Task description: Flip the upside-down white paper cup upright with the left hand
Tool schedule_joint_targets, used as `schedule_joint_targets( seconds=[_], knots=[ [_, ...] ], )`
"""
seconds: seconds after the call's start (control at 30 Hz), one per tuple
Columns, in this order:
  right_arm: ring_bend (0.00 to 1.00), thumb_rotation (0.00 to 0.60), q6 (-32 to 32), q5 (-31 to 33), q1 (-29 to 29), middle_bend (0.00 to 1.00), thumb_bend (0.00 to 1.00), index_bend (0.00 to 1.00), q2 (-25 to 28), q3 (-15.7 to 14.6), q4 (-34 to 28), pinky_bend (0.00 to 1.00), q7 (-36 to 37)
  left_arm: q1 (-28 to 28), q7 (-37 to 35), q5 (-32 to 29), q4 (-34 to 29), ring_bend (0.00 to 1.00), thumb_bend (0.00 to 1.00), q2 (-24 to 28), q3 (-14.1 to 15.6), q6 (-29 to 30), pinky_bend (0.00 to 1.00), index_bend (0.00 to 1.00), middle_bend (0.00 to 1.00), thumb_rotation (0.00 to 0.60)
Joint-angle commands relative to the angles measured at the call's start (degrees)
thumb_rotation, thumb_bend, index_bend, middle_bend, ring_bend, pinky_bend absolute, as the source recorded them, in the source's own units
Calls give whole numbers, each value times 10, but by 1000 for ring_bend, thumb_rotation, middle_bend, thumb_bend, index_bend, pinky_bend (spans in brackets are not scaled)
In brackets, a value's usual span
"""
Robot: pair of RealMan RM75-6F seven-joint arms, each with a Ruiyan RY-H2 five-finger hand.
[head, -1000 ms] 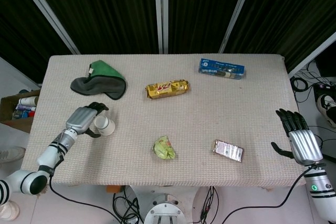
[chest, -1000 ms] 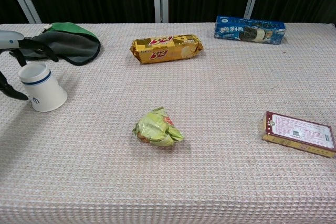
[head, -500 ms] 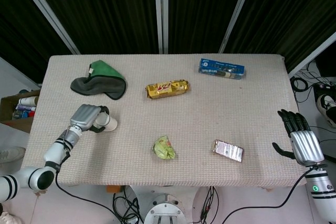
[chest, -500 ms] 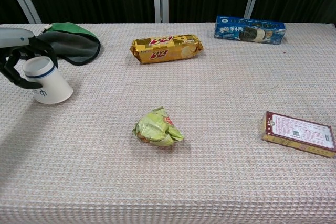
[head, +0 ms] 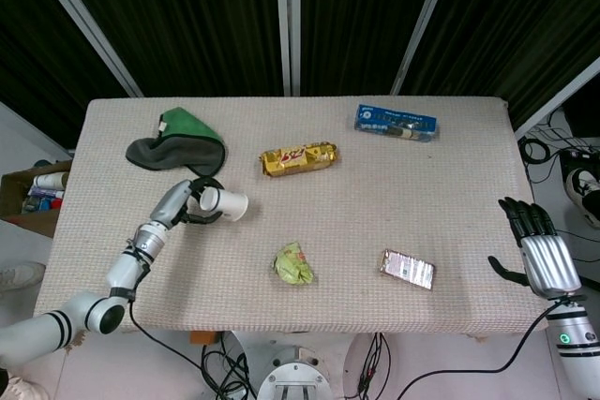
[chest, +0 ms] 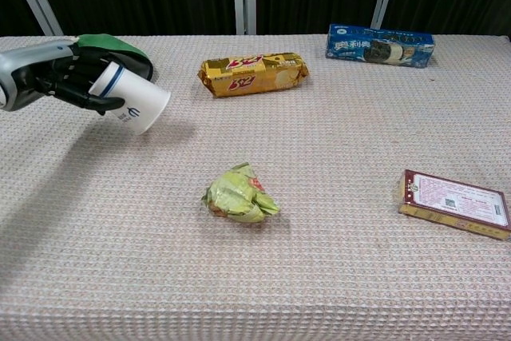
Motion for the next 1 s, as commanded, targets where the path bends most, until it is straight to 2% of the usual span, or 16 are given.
schedule_joint_targets(
  seconds=[0.03,0.13,0.23,0.37,0.47,0.57,0.7,0.8,1.0],
  knots=[
    [30,600,0,1,0,81,176,21,-1,0,1,90,1,-11,-52,41,61,321,322,-25,29,-36,339,453,397,600],
    [30,600,0,-2,0,81,176,21,-1,0,3,90,2,-6,1,46,78,205,310,-13,38,-19,231,381,321,600],
    [30,600,1,-3,0,81,176,21,-2,0,4,89,3,2,79,42,63,145,311,11,45,-4,203,279,250,600],
    [31,600,-1,-4,2,82,176,21,-3,1,6,90,5,7,239,30,4,118,311,65,55,8,182,209,191,600],
    [31,600,-3,-5,3,82,176,21,-4,0,8,90,6,9,358,9,-54,118,312,89,53,25,179,201,169,600],
    [31,600,-3,-5,3,82,176,21,-4,0,8,89,7,3,447,-11,-104,112,312,101,53,26,179,195,151,600],
    [30,600,-1,-6,1,83,176,21,-3,-1,9,90,9,-12,577,-32,-135,110,312,96,57,28,180,186,139,600],
    [31,600,2,-5,-2,84,176,21,-2,-2,10,90,12,-25,648,-50,-147,110,311,82,59,26,180,176,137,600],
    [30,600,4,-3,-6,85,176,21,-5,-3,17,90,21,-46,734,-101,-133,110,312,50,50,25,181,176,137,600]
  ],
)
